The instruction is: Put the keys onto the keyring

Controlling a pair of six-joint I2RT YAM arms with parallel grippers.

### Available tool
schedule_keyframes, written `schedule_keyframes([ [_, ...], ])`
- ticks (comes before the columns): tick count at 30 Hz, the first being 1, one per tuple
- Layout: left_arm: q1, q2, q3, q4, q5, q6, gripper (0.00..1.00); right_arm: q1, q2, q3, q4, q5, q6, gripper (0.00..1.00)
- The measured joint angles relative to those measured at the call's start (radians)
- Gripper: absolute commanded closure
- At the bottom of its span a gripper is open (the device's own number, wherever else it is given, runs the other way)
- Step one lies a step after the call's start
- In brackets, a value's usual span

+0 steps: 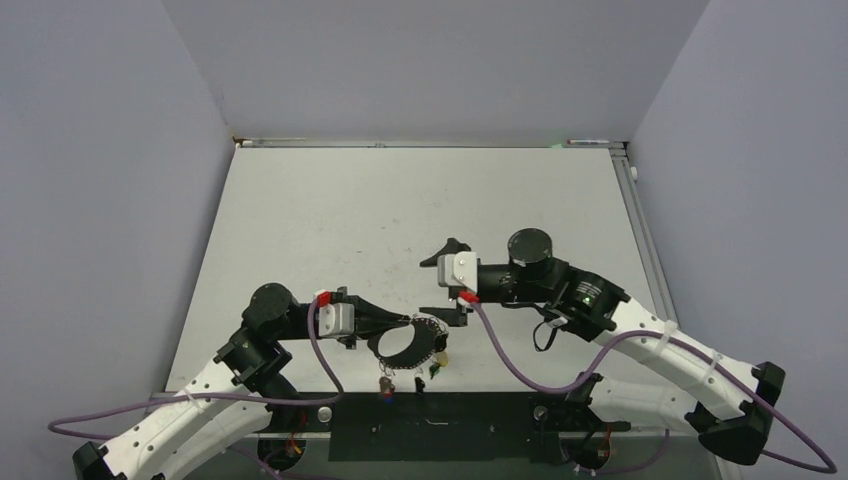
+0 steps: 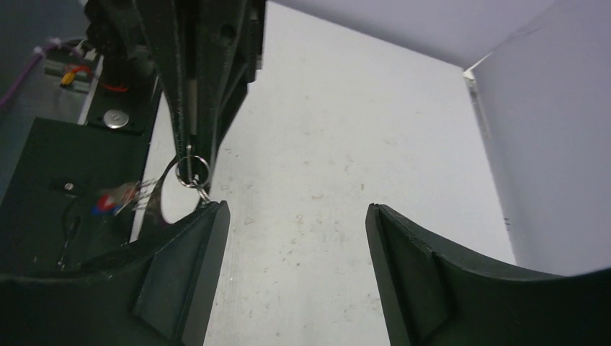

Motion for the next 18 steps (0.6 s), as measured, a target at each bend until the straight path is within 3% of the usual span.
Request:
schedule_keyframes([
  [6, 0.000, -0.013, 0.000, 0.005, 0.011, 0.001, 1.00, -0.045, -0.104, -0.035, 0.152, 0.046, 0.146, 0.29],
  [13, 0.000, -0.013, 0.000, 0.009, 0.011, 0.000, 1.00, -0.045, -0.067, -0.089, 0.210, 0.033, 0.356, 0.29],
  [18, 0.000, -0.019, 0.000, 0.011, 0.011, 0.000, 1.00, -0.045, 0.000, -0.120, 0.207, 0.003, 0.397, 0.32],
])
